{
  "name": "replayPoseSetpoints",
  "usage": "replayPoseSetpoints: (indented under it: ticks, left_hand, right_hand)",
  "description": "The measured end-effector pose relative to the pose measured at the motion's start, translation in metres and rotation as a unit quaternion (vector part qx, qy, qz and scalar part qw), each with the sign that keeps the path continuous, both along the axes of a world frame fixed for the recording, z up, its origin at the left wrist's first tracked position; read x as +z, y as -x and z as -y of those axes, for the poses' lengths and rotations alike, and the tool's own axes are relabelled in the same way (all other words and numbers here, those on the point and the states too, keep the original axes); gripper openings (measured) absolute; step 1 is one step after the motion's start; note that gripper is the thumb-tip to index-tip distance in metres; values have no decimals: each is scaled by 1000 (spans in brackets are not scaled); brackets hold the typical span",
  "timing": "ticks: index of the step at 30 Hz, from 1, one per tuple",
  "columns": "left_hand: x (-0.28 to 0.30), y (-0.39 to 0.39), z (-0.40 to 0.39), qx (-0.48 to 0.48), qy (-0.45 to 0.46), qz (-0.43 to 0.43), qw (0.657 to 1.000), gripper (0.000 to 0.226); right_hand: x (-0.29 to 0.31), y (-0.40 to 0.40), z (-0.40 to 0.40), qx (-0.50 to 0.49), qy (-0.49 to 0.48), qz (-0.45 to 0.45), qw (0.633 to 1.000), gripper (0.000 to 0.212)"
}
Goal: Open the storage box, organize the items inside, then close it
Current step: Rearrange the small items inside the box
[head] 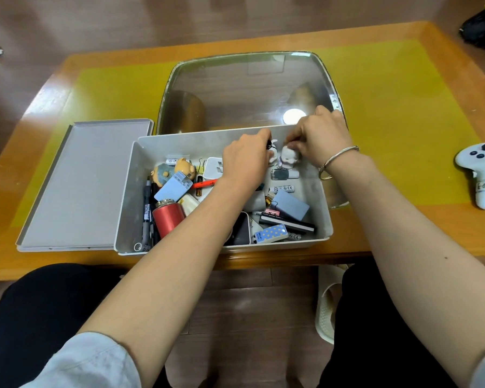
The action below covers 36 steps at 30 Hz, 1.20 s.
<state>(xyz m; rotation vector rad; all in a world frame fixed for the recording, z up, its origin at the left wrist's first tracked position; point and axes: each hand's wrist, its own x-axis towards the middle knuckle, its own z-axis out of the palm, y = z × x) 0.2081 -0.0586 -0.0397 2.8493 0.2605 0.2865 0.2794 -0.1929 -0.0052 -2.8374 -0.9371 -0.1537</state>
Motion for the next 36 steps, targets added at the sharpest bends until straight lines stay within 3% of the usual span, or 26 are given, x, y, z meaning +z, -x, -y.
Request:
replayPoseSetpoints:
  ticks: [12,20,27,36]
  left_hand:
    - [-2,0,-3,-8,11,-5,1000,26]
    - [-1,0,-3,-10,23,0,1000,24]
    - [0,0,-1,-12,23,2,1000,20]
    - [4,2,2,-12,35,7,999,23]
  right_hand:
    - [-4,6,-3,-37,61,6,997,25]
    - [-4,11,-8,-61,50,31,996,17]
    - [0,15,-4,-66,2,30,997,26]
    - [-3,14,-6,-48,10,31,998,23]
